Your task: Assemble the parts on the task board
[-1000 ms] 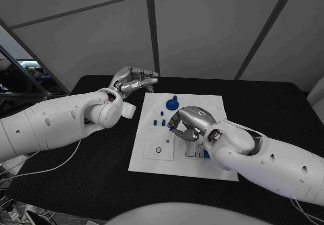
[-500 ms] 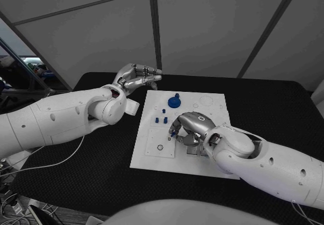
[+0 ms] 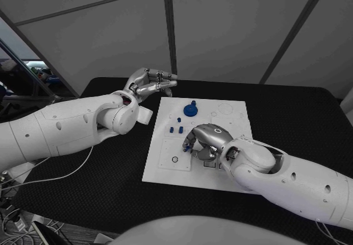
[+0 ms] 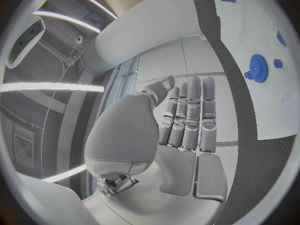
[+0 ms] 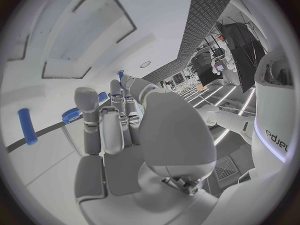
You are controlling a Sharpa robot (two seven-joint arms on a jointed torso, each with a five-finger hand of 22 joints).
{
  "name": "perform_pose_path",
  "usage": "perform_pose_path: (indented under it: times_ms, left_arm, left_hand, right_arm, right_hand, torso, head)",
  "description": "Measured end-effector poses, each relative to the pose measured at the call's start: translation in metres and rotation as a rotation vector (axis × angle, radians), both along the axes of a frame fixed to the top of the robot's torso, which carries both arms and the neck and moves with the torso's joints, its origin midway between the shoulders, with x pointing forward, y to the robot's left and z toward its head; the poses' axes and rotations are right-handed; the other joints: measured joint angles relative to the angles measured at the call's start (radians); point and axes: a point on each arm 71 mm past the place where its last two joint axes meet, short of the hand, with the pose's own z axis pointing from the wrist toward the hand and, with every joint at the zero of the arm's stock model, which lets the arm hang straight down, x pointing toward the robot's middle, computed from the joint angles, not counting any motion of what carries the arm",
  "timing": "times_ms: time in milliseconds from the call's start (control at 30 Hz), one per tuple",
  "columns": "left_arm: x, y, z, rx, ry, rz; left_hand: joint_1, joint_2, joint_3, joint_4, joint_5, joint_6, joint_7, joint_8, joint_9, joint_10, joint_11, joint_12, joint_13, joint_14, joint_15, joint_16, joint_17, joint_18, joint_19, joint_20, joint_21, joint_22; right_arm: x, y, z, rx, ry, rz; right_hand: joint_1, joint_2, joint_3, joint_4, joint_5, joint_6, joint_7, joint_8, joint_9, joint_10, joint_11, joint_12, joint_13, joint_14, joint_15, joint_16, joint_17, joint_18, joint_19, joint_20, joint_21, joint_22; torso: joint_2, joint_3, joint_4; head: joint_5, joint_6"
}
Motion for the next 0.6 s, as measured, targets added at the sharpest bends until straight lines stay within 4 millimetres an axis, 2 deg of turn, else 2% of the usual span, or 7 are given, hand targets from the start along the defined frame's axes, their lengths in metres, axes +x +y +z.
perform_pose_path:
  times_ms: [600]
  left_arm:
    - [0.0004, -0.0013, -0.0001, -0.001, 0.001, -0.003]
  left_hand:
    - [0.0, 0.0, -0.003, 0.003, 0.0, 0.0, 0.0, 0.0, 0.0, 0.0, 0.0, 0.0, 0.0, 0.0, 0.0, -0.003, 0.0, 0.0, 0.0, 0.0, -0.003, 0.0]
  right_arm:
    - [0.0025, 0.0033, -0.0028, -0.011, 0.007, -0.002]
  right_hand:
    - [-0.004, 0.004, -0.001, 0.001, 0.003, 0.0, 0.0, -0.003, 0.0, -0.001, 0.001, -0.001, 0.001, 0.0, 0.0, 0.0, 0.0, 0.0, 0.0, 0.0, 0.0, 0.0]
  torso:
    - [0.0, -0.0001, 0.0001]
  head:
    - [0.0, -0.006]
